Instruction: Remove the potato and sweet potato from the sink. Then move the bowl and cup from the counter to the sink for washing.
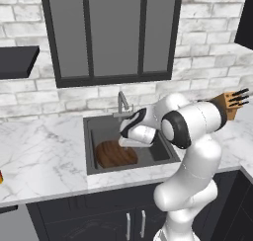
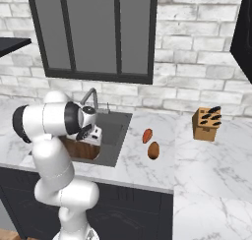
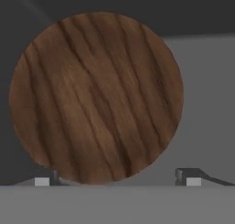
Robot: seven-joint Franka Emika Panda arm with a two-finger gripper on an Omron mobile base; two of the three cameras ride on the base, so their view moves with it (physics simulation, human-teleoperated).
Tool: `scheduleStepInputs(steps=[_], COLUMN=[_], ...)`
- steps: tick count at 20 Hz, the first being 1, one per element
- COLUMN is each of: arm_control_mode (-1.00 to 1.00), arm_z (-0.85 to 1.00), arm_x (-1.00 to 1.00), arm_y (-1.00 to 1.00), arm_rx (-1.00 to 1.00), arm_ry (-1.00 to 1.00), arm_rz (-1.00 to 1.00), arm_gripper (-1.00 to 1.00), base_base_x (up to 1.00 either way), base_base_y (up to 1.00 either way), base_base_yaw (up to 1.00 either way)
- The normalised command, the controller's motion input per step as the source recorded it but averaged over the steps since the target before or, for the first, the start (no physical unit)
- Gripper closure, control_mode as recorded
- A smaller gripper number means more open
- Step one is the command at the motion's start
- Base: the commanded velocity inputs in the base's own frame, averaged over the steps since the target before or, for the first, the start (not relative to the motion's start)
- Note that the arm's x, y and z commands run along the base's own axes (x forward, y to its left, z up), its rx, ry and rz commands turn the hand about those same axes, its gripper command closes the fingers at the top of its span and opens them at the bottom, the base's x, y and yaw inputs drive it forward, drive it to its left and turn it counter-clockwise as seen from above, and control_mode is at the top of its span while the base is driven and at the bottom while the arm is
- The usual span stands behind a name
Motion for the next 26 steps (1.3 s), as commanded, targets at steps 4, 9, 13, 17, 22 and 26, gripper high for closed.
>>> scheduleStepInputs(steps=[4,9,13,17,22,26], arm_control_mode=[-1.00,-1.00,-1.00,-1.00,-1.00,-1.00], arm_z=[0.34,0.32,0.32,0.24,0.24,0.23], arm_x=[-0.20,-0.22,-0.24,-0.19,-0.16,-0.15], arm_y=[0.09,0.12,0.13,0.14,0.18,0.21], arm_rx=[0.00,0.00,0.00,0.00,0.00,0.00], arm_ry=[0.00,0.00,0.00,0.05,0.03,0.00], arm_rz=[0.00,0.00,0.00,0.00,0.00,0.00], arm_gripper=[-1.00,-1.00,-1.00,-1.00,-1.00,-1.00], base_base_x=[0.00,0.00,0.00,0.00,0.00,0.00], base_base_y=[0.00,0.00,0.00,0.00,0.00,0.00], base_base_yaw=[0.00,0.00,0.00,0.00,0.00,0.00])
